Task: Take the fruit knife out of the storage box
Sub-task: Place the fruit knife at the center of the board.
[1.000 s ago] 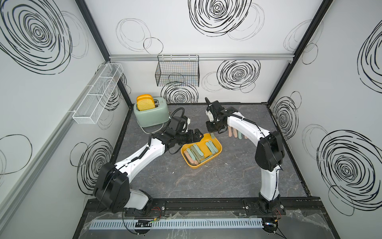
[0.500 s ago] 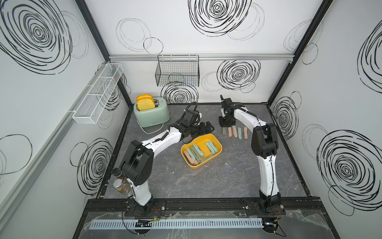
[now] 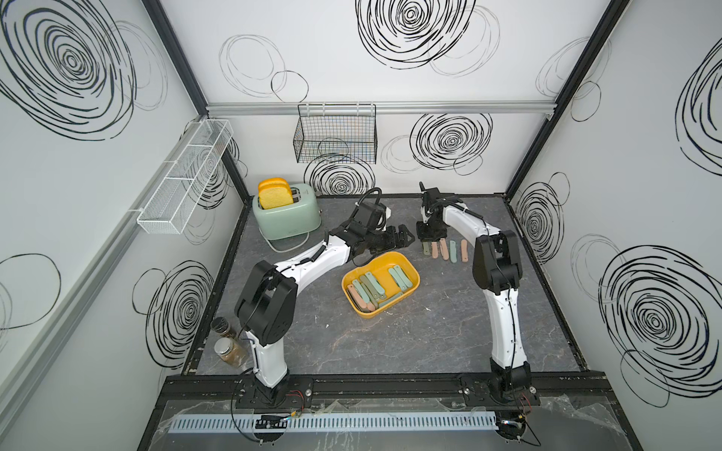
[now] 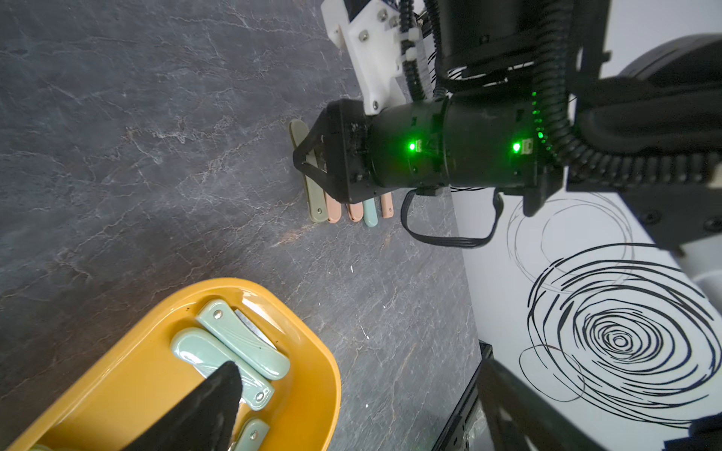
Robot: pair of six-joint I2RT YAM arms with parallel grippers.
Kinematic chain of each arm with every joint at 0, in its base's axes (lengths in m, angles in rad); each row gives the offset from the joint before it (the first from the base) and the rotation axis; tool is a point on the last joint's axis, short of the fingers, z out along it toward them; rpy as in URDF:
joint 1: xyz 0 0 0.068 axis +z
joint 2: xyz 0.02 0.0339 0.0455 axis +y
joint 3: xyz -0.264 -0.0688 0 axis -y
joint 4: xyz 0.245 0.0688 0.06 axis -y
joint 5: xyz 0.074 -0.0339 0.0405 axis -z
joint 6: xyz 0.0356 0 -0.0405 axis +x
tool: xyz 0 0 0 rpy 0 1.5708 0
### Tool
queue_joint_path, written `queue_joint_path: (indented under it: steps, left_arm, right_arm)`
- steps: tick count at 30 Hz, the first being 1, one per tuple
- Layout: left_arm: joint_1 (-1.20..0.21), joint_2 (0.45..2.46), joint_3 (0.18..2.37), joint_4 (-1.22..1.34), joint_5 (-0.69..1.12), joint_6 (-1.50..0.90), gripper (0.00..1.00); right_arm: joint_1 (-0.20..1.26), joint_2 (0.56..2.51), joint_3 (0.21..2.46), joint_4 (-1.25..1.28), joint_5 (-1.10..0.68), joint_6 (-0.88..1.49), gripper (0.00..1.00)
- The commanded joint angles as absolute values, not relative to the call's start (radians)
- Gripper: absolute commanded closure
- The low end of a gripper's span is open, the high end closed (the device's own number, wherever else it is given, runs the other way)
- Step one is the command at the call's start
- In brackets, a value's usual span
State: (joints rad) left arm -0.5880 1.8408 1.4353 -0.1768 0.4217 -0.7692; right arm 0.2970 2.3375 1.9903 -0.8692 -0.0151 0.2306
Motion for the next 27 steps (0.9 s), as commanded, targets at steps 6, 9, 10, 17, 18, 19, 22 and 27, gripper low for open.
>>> queue_joint_path:
  steps: [6, 9, 10, 17, 18, 19, 22, 27]
  left_arm:
    - [-0.582, 1.845, 1.473, -0.148, 0.426, -0.793, 0.02]
    - [-0.579, 1.831, 1.474, -0.159, 0.425, -0.798, 0.02]
    - [-0.577, 1.822, 1.475, -0.164, 0.423, -0.799, 0.02]
    - [-0.551, 1.690, 1.435, -0.243, 0.399, -0.757, 0.02]
    - [-0.547, 1.657, 1.416, -0.258, 0.396, -0.748, 0.02]
    - [-0.542, 1.619, 1.390, -0.273, 0.390, -0.739, 0.02]
    - [-0.528, 1.499, 1.295, -0.314, 0.372, -0.724, 0.02]
    - [-0.506, 1.297, 1.127, -0.391, 0.353, -0.704, 0.02]
  right_arm:
    - [0.287, 2.349, 2.029, -0.892, -0.007, 0.213, 0.62]
    - [0.287, 2.341, 2.041, -0.904, -0.006, 0.216, 0.57]
    - [0.287, 2.335, 2.052, -0.912, -0.006, 0.216, 0.57]
    - [0.358, 2.234, 2.060, -0.952, -0.014, 0.224, 0.58]
    - [0.380, 2.210, 2.042, -0.953, -0.014, 0.223, 0.56]
    - [0.401, 2.180, 2.014, -0.949, -0.015, 0.224, 0.53]
    - [0.477, 2.084, 1.902, -0.922, -0.013, 0.224, 0.37]
    - [0.598, 1.936, 1.708, -0.868, -0.019, 0.229, 0.14]
